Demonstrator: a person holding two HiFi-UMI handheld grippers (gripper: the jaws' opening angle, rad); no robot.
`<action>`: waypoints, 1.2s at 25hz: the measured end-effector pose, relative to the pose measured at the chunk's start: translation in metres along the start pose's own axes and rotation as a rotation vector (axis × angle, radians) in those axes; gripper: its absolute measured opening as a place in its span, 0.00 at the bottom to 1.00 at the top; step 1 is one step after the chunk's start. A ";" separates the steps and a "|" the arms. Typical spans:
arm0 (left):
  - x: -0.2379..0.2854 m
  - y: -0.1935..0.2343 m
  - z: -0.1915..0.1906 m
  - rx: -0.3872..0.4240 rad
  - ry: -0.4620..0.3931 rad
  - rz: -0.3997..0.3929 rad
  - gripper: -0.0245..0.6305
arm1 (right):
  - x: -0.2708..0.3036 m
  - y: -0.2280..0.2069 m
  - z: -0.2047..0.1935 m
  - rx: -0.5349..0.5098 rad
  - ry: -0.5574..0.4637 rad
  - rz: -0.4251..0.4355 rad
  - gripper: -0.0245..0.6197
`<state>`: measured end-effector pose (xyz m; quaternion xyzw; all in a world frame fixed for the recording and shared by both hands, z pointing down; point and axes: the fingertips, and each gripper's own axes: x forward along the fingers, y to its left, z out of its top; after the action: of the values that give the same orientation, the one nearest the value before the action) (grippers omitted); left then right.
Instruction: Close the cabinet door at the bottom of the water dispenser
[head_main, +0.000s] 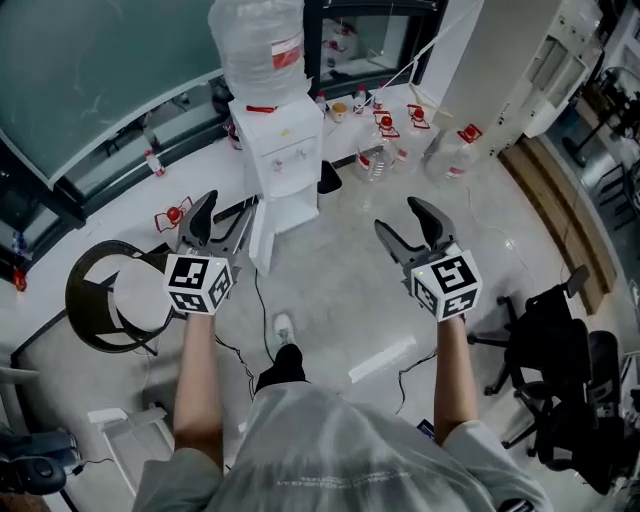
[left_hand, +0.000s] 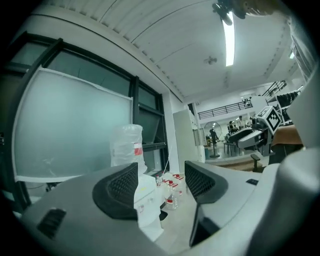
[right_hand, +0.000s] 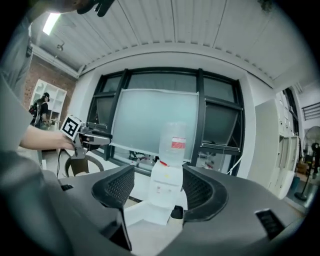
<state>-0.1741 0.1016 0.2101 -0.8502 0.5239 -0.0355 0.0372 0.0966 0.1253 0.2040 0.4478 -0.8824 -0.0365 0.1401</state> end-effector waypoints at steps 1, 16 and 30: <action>0.013 0.014 -0.011 0.008 0.025 -0.005 0.48 | 0.021 -0.002 -0.002 -0.013 0.020 0.004 0.53; 0.160 0.179 -0.251 -0.129 0.406 -0.130 0.48 | 0.305 -0.014 -0.111 0.130 0.222 0.000 0.60; 0.172 0.165 -0.607 -0.375 0.814 -0.194 0.48 | 0.382 0.036 -0.391 0.254 0.492 0.071 0.60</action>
<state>-0.3035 -0.1413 0.8009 -0.8042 0.4112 -0.2747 -0.3297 -0.0360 -0.1352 0.6679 0.4259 -0.8346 0.1891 0.2939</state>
